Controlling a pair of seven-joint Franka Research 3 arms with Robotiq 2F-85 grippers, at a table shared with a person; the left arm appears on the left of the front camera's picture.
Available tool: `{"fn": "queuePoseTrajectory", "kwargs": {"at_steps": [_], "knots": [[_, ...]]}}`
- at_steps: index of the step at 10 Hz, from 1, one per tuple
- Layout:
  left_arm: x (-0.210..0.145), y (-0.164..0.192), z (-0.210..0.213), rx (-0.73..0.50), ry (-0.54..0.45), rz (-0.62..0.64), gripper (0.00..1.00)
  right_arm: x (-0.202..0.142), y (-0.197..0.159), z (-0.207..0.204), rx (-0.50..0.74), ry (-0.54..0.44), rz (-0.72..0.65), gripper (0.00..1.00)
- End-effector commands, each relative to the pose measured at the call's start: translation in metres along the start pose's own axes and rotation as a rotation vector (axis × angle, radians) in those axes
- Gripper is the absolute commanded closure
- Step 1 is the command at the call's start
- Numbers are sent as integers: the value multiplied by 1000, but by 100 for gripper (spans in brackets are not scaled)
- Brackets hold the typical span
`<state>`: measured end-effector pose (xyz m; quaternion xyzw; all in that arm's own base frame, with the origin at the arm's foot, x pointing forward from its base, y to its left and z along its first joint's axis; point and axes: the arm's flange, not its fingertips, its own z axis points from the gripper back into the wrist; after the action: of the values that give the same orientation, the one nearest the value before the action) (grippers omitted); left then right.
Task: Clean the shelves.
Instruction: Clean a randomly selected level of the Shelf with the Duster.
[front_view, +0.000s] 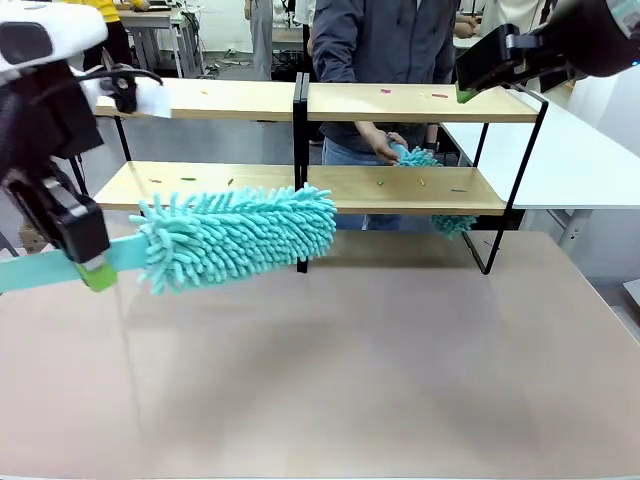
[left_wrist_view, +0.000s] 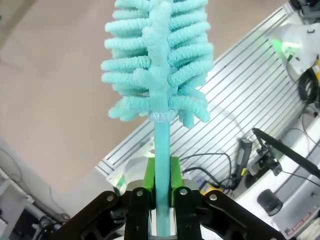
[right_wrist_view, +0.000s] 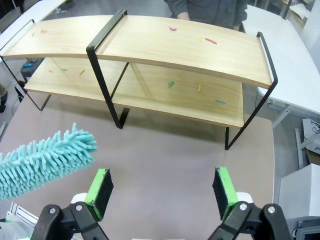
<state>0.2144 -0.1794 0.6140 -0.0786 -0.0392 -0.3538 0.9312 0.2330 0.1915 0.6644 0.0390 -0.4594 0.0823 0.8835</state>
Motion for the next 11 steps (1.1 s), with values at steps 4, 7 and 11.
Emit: {"fn": "queuePoseTrajectory", "kwargs": {"at_steps": [4, 7, 11], "knots": [[0, 1, -7, -26, -86, 54, 87, 1, 0, 0, 2, -2, 0, 0], [23, -12, -15, 42, -93, 87, 87, 1, 0, 0, 2, -2, 0, 0], [81, -56, -45, 58, -152, 181, 87, 1, 0, 0, 2, -2, 0, 0]]}}
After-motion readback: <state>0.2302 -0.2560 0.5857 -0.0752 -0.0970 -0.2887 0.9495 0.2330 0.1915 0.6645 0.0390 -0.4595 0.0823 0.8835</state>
